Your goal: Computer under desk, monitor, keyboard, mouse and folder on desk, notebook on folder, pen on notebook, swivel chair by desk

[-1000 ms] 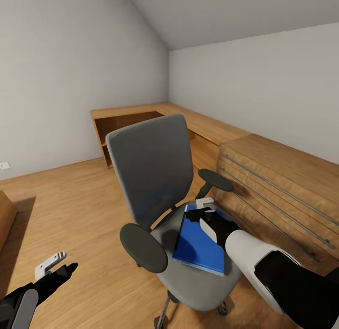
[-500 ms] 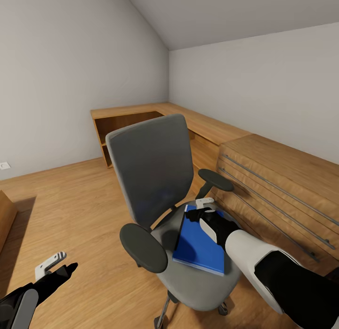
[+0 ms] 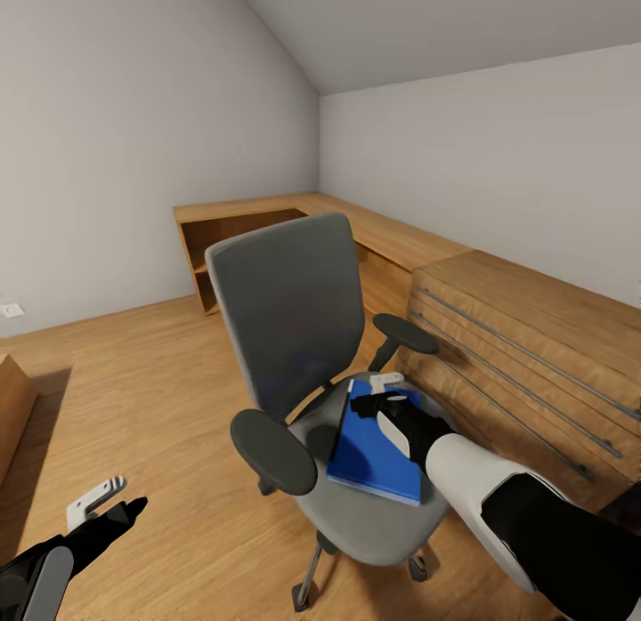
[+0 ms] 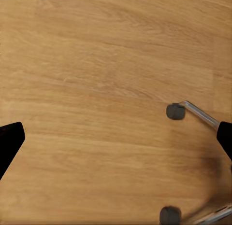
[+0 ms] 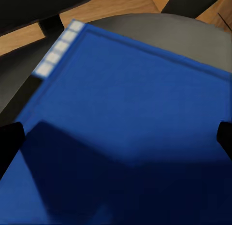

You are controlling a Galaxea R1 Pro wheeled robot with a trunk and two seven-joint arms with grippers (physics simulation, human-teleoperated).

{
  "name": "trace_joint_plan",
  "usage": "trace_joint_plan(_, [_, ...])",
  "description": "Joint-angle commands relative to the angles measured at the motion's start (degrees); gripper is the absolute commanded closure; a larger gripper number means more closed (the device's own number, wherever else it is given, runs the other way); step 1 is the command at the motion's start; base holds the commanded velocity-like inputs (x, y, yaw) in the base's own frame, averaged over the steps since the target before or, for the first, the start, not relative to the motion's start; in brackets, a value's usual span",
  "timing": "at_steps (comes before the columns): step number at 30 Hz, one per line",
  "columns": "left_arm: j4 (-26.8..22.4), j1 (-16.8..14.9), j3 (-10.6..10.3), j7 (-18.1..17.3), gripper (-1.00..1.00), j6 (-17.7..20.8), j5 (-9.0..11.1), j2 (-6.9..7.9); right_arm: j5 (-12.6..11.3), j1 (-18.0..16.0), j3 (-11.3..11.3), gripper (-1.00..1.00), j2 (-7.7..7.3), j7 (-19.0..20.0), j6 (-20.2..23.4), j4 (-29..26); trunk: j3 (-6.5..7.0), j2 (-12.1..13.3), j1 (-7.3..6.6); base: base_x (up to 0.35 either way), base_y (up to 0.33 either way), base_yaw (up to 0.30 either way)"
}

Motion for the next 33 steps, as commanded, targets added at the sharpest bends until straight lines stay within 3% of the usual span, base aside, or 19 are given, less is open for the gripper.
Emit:
trace_joint_plan(1, [-0.09,-0.03,0.01,0.46,-1.00,0.25,0.61,0.01,-1.05,0.01,0.29,-1.00,-0.03,-0.32,0.27,1.93,-0.06,-0.02,-0.01,-0.057,0.000,0.000])
trace_joint_plan(33, [-0.10,-0.03,0.01,0.46,-1.00,0.31,0.59,0.01,-1.03,0.01,0.29,-1.00,-0.03,-0.32,0.19,1.93,-0.06,-0.02,-0.01,-0.133,0.000,0.000])
